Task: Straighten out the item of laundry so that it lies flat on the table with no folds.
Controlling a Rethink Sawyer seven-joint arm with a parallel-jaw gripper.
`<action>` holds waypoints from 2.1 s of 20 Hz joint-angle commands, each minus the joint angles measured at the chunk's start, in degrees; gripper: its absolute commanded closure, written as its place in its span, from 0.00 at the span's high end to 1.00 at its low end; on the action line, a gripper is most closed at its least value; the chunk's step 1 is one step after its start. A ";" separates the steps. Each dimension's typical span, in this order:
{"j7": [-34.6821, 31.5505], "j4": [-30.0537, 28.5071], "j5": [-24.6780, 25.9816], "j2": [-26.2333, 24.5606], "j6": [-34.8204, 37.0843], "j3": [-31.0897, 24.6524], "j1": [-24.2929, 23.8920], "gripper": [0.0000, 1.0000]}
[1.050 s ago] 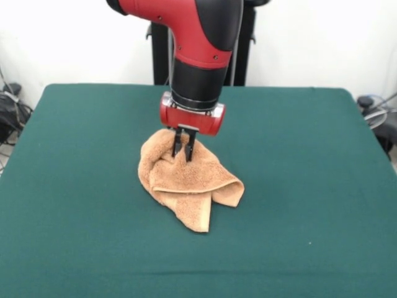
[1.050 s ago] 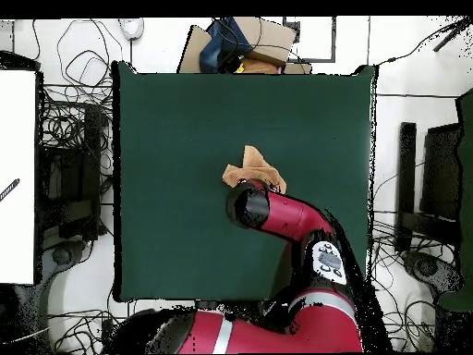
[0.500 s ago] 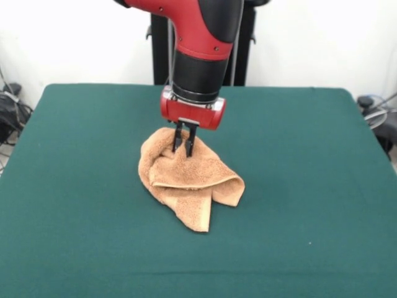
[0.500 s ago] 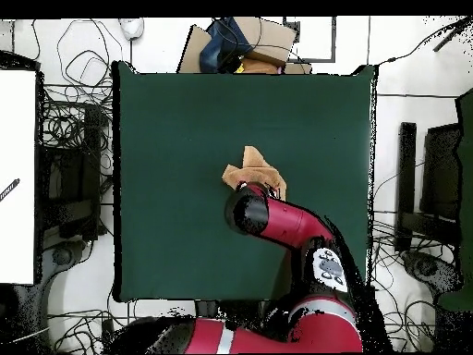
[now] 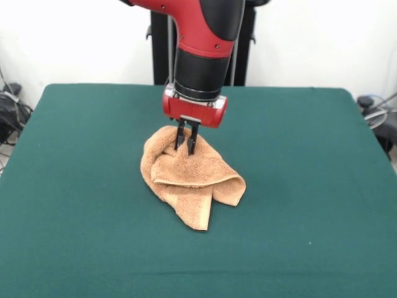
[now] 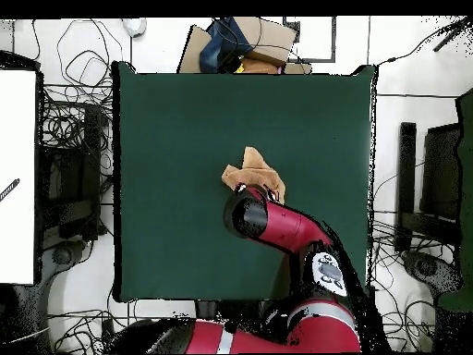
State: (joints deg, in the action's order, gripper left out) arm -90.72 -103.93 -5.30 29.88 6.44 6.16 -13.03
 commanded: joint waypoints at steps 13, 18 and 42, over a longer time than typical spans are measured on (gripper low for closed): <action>-14.39 -3.01 -6.44 2.73 0.55 -2.09 3.48 0.00; -12.32 -1.37 -6.08 2.91 2.64 -1.98 2.36 0.00; -12.97 -2.67 -7.94 5.00 3.01 -4.51 -1.13 0.00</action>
State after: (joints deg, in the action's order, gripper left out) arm -90.77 -105.66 -10.07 32.77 6.00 6.25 -13.61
